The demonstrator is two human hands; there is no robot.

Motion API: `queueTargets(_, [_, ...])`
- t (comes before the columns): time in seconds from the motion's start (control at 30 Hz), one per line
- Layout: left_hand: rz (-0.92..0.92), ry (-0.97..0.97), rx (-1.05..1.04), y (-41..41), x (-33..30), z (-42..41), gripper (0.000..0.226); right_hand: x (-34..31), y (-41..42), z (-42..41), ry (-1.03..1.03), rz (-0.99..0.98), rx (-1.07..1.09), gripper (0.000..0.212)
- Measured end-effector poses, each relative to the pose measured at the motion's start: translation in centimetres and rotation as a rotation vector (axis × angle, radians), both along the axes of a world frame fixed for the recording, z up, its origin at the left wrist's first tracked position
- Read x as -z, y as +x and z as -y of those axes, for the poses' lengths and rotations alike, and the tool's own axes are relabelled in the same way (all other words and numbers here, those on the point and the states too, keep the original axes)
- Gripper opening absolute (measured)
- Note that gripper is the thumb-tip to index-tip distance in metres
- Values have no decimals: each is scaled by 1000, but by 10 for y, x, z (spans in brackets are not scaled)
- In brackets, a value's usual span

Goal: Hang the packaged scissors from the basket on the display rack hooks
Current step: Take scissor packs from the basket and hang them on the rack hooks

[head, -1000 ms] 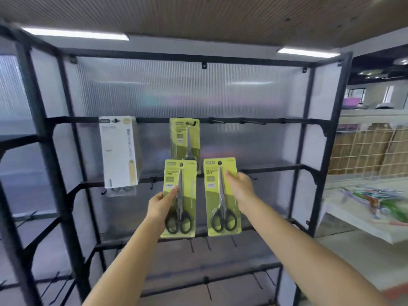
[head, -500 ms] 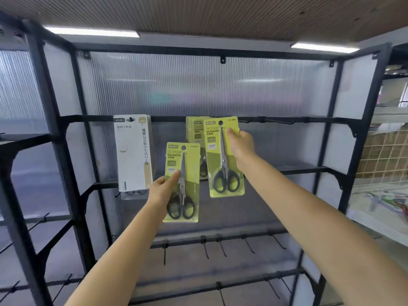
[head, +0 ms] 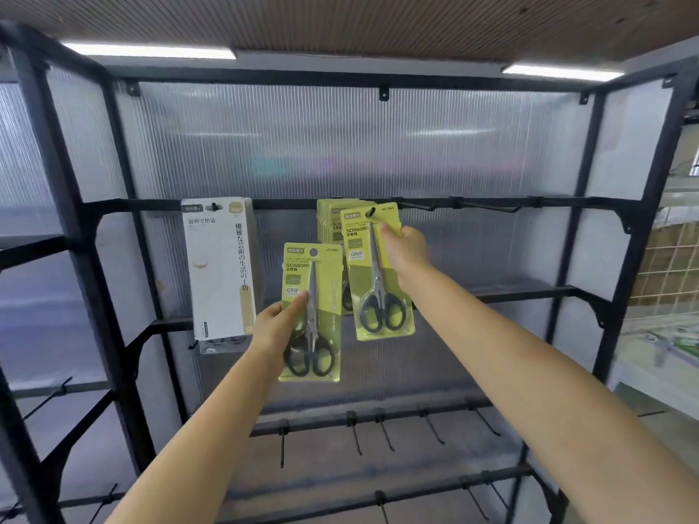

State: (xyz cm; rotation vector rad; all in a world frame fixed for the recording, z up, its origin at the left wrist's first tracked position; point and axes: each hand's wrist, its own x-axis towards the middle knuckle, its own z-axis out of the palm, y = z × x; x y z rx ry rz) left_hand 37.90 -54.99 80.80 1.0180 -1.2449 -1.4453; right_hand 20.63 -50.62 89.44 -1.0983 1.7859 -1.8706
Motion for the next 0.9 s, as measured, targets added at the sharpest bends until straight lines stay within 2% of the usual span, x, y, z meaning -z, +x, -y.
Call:
queueTargets(0.17, [13,-42,-31,2,-2,4,27,8,-3,25,1,-95,8,16])
queueTargets(0.27, [7,-39,-67,3,-2,3,35,10,-5,34,13,-166,55,22])
queueTargets(0.43, [26,-35,-78,7,-3,1,33,10,-16,40,21,-330,119,35])
queueTargets(0.67, [40,-18,-75,-3,-1,3,25,9,-28,45,75,-567,147,29])
queueTargets(0.8, [5,-44,-28,-13,2,-3,19,12,-32,33,-63,-584,135,35])
queueTargets(0.9, [25,-97,25,-21,6,-7,19,16,-35,13,-128,-682,80,30])
